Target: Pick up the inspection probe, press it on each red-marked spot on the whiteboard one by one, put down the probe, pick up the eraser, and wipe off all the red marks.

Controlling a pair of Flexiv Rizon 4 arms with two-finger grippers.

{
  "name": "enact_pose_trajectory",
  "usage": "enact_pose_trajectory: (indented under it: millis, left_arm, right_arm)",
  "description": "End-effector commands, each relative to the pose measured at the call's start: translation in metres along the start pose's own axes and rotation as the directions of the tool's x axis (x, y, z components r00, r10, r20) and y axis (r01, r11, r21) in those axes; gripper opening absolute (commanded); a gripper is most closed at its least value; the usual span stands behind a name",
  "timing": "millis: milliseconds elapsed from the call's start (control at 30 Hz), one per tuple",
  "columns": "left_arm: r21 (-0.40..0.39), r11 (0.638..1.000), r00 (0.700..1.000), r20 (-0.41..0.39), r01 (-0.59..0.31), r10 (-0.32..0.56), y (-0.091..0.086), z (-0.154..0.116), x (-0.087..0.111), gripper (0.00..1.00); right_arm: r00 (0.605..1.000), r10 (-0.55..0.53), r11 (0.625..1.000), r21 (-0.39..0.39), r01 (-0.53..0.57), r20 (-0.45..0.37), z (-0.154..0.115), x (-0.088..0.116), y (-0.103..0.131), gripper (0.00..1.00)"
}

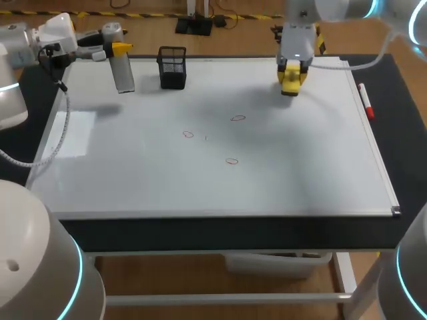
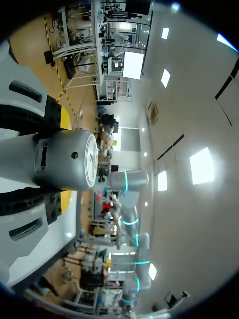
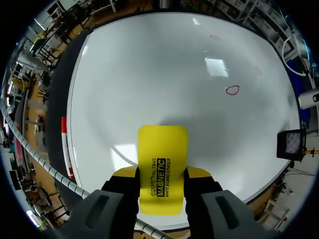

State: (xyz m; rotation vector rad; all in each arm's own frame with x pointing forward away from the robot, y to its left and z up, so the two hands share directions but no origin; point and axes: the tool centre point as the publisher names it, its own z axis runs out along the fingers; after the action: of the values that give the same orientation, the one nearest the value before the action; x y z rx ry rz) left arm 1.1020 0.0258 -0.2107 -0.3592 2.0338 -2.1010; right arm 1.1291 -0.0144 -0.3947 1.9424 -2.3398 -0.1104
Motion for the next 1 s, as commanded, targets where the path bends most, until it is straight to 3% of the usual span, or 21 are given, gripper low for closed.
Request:
enact_pose_trajectory:
  millis: [33, 633, 1000]
  left_arm:
    - [0.001, 1.000, 1.000, 0.003, -0.003, 0.003, -0.001, 0.000, 0.001, 0.00]
    - [0.001, 1.000, 1.000, 0.003, -0.003, 0.003, -0.001, 0.000, 0.001, 0.00]
    - [0.001, 1.000, 1.000, 0.003, -0.003, 0.003, -0.001, 0.000, 0.001, 0.00]
  right_arm:
    - [1.000, 0.025, 0.991, 0.130, -0.027, 0.014, -0.011, 0.027, 0.038, 0.00]
    - [0.988, 0.151, 0.980, 0.125, -0.153, 0.032, 0.004, 0.088, 0.088, 0.00]
    - [0.983, 0.177, 0.979, 0.099, -0.181, 0.047, 0.012, 0.100, 0.099, 0.00]
